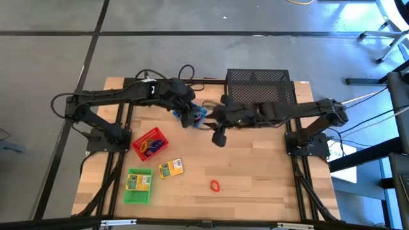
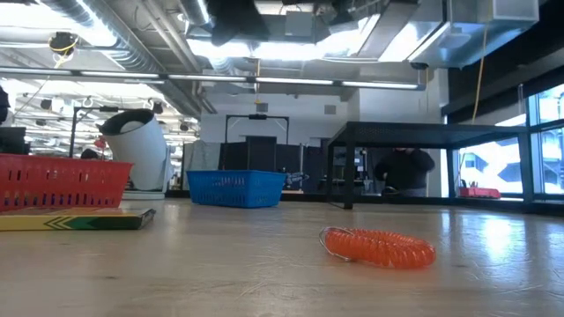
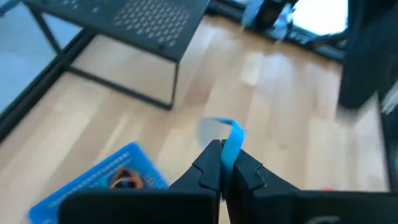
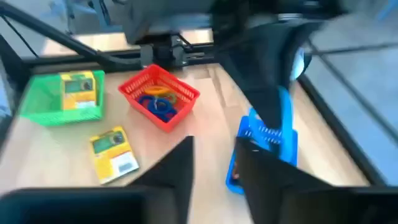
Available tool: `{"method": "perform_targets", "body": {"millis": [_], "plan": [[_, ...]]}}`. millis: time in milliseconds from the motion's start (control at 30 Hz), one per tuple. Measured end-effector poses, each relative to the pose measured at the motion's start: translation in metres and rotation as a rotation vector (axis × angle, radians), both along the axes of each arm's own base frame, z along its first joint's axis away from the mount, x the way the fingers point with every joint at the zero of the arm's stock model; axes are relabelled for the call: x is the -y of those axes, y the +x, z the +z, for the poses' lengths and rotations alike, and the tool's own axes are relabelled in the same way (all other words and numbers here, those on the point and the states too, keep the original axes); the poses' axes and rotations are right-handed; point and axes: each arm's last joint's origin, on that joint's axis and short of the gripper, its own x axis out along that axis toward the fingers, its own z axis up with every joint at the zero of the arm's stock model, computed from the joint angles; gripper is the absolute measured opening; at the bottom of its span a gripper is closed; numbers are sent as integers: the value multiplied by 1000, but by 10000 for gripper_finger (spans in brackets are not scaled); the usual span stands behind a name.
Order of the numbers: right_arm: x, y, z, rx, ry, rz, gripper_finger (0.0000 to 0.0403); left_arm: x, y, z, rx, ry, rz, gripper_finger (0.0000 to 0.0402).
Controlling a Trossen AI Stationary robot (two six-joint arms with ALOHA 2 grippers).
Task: Pick & Place Office Desk Supplies
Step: Put the blue rubber band into the blue bin
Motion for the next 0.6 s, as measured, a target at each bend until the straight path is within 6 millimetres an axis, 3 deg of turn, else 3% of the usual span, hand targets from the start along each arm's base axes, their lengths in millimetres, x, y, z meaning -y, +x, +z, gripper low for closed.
{"method": "perform_targets", "body": {"millis": [133,267,433,600], "plan": [[4,-16,14,22,79,1,193,-17,1,-24,-97,11,42,1],[0,-26,24,51,111,-8,233,-34,5,-56,-197,-7,89,1],[-3,-35,31,73,126,-11,238,-54,12,-104,-365,-6,135,1],[-5,-40,27,8,142,-19,225,-65,17,-127,-446,-3,154,12]]}}
